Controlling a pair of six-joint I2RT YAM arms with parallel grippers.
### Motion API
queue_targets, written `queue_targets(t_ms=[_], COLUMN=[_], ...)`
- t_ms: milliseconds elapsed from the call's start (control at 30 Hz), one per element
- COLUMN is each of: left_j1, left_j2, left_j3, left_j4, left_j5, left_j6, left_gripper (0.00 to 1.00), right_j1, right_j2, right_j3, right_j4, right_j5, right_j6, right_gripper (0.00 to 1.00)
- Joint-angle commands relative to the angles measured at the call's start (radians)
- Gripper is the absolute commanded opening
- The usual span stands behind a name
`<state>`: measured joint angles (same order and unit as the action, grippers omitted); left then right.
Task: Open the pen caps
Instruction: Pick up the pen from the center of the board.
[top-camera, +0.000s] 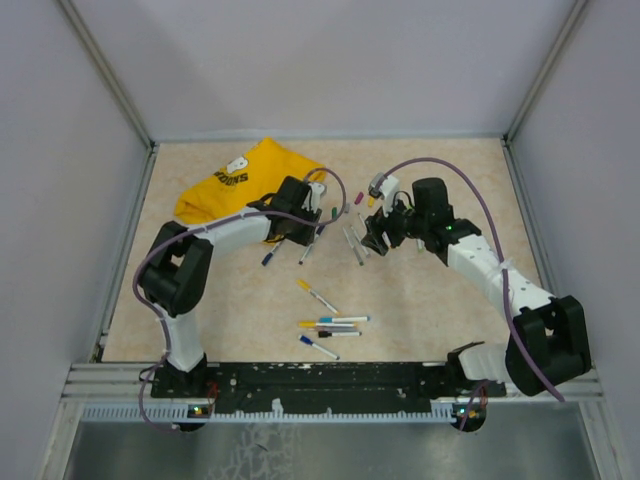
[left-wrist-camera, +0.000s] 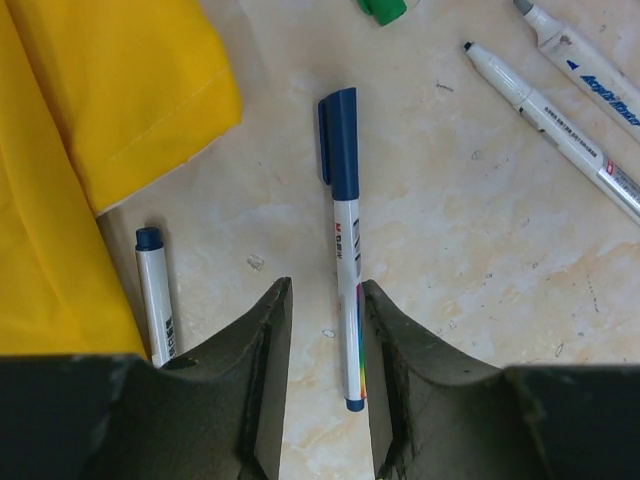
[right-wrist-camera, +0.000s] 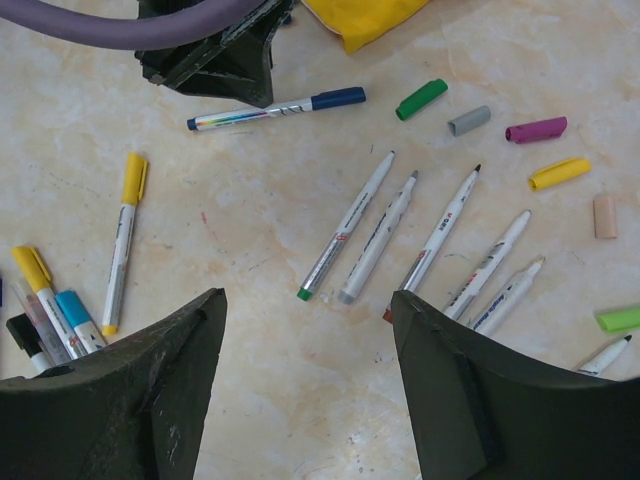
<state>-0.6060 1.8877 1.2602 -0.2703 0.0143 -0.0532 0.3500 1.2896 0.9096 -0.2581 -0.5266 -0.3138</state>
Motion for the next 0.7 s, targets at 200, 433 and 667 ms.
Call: queue_targets(t_ms=[200, 433, 667], left_j1=[-0.003, -0.006, -0.013], left_j2=[0.042, 0.070, 0.082], left_j3=[0.036, 0.044, 0.044], left_j4=[-0.041, -0.055, -0.091], left_j5=[0.063, 0.079, 0.053], left_j6=[-0.014, -0.023, -0.020], left_gripper=[0.36, 0.35, 0.27], right_j1=[-0.013, -0.013, -0.013], right_j2=[-0.002, -0.001, -0.002], right_j3=[0.025, 0.025, 0.026], right_j4=[0.021, 0.020, 0.019], right_j5=[-0.020, -0.019, -0.024], right_j6=[-0.011, -0.010, -0.010], right_gripper=[0.67, 0.67, 0.67])
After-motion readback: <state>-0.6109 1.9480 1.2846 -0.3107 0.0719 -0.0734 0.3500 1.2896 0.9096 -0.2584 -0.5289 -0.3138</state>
